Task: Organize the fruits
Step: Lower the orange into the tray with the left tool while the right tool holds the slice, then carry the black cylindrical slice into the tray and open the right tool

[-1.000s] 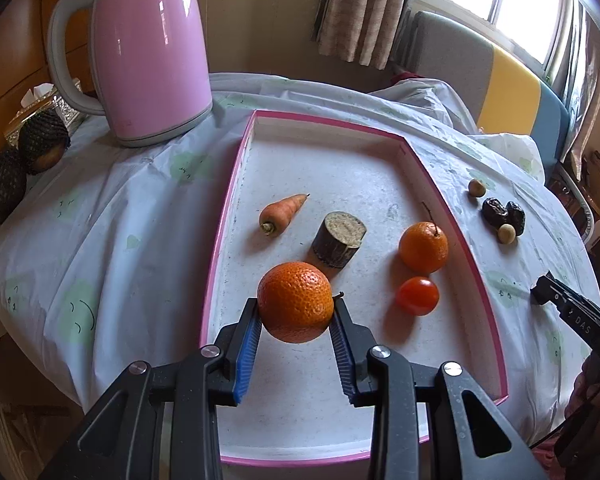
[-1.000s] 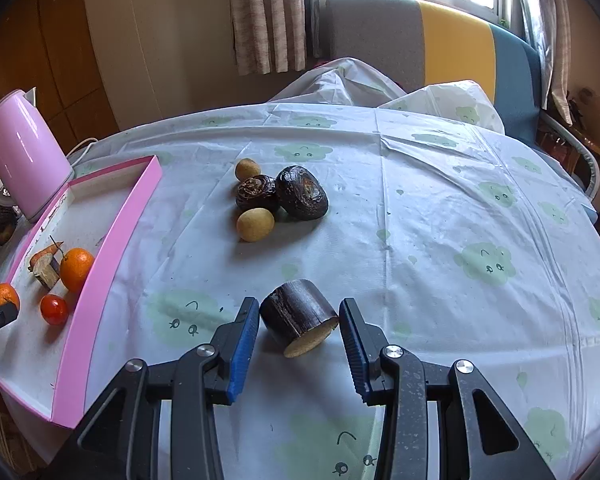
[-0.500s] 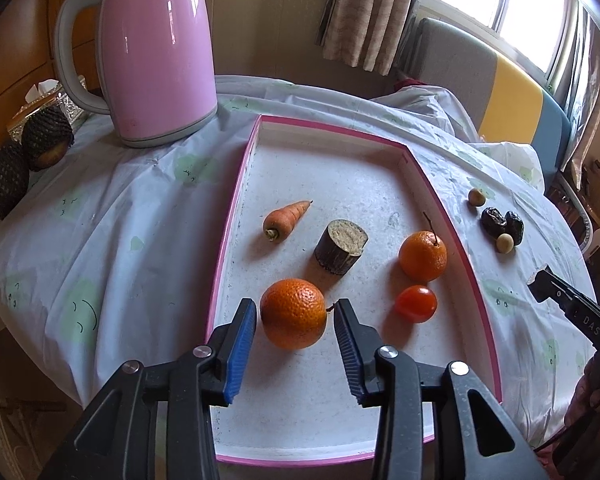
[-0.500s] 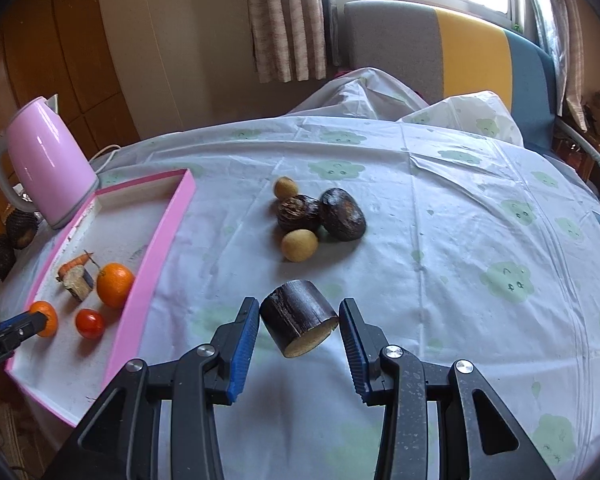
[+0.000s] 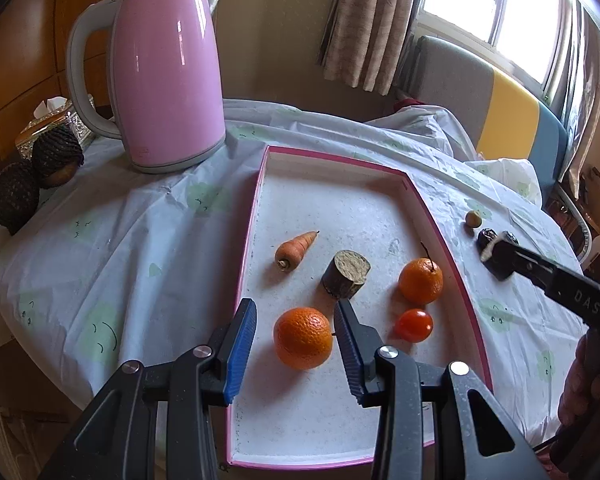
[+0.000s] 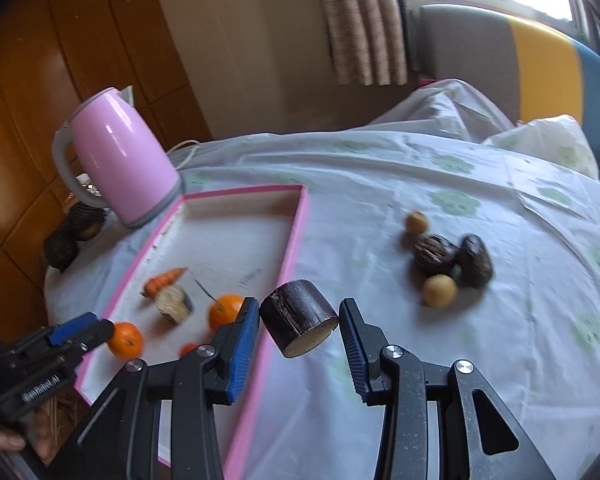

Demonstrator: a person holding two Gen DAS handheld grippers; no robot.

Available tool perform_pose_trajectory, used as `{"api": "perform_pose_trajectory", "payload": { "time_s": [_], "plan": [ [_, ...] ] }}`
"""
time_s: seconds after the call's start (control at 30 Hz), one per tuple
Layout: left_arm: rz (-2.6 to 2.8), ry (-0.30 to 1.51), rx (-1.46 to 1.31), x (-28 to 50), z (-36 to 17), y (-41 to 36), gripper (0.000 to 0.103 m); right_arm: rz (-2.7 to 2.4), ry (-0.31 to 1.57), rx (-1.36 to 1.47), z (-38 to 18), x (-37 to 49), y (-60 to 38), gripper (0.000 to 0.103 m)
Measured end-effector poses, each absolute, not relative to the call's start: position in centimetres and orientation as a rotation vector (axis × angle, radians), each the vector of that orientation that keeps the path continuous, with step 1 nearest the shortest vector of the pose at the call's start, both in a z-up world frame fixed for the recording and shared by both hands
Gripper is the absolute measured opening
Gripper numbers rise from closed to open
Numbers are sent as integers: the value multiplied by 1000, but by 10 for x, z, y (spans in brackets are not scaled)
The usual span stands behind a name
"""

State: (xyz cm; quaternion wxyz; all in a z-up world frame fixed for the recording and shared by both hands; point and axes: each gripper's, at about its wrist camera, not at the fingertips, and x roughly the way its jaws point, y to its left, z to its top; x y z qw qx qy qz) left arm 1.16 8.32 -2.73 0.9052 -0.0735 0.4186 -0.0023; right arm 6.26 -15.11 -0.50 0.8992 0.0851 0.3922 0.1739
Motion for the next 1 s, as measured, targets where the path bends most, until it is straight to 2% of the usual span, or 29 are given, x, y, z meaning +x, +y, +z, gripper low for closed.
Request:
{"api": "perform_pose_trajectory", "payload": {
  "time_s": [0.23,0.5,1.0],
  "plan": [
    [-3,863,-169,15,-27,87,41,440,795,103,5,91,-102,42],
    [3,869,-177,17,-30,90,41,464,840,70,-13,118,-65,43],
    [-13,864,-161,14,-28,80,41,445,817,83,-12,99,-69,43]
  ]
}}
